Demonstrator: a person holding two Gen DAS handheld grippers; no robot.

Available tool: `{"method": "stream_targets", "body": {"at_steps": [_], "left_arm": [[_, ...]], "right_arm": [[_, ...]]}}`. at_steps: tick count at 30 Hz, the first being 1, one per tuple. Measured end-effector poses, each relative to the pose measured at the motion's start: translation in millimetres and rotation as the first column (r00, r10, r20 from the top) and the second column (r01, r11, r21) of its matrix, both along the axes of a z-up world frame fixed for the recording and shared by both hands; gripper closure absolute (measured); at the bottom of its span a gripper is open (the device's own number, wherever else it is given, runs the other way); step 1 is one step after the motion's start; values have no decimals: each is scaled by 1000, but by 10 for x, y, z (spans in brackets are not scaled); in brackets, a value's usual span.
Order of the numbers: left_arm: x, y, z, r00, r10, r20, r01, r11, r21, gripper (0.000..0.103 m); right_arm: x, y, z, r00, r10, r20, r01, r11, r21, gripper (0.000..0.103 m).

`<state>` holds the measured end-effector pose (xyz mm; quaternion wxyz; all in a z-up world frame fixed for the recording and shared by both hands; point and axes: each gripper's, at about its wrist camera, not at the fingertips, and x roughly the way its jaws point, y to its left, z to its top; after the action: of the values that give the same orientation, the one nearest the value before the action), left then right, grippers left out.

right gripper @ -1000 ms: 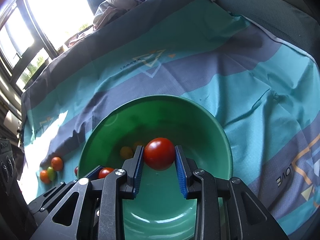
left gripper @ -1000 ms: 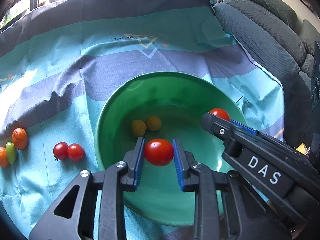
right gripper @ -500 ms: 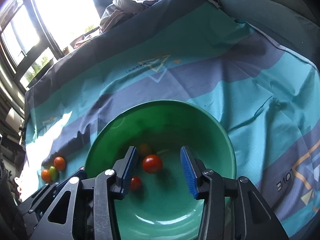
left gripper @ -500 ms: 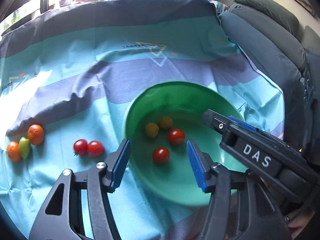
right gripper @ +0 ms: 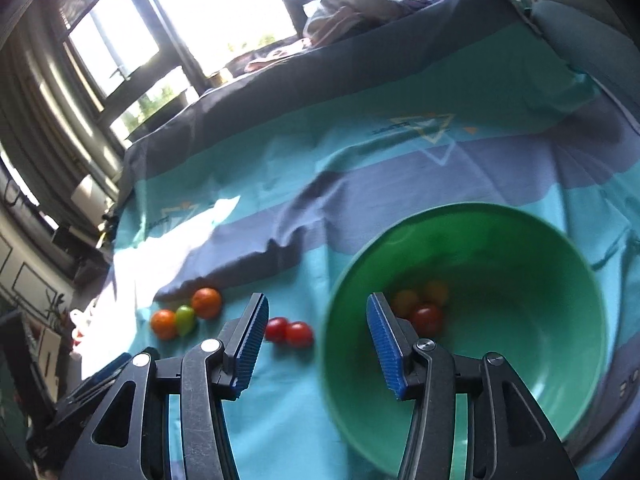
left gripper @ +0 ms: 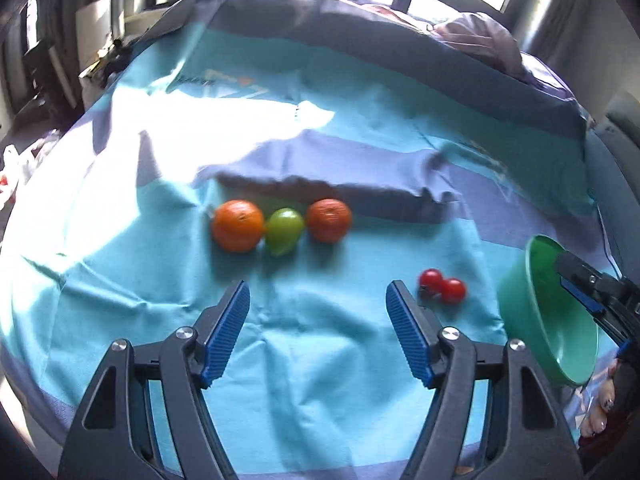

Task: Organize fruits
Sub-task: 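Grasp the orange with the right gripper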

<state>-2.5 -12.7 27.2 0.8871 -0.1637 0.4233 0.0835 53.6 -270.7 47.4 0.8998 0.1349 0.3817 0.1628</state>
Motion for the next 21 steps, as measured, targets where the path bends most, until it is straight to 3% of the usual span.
{"method": "stream_targets", "body": {"at_steps": [4,9,15,21], "left_arm": [[-35,416,-147,991,134,-18,-133,991,19,32],[39,621,-264,986,160,-55,-161,987,-3,32],[55,634,-279,988,145,-54,-146,989,-8,32],[71,599,-273,989,135,-53,-135,991,-10,32]], "right_arm": [[166,567,-109,990,128,-64,-127,992,16,50],[529,1313,-339,941,286,-179,-285,958,30,50],[838,1916,-605,928,272,-256,-299,952,-72,50],[972,2033,-767,932,223,-285,-265,957,-120,50]]}}
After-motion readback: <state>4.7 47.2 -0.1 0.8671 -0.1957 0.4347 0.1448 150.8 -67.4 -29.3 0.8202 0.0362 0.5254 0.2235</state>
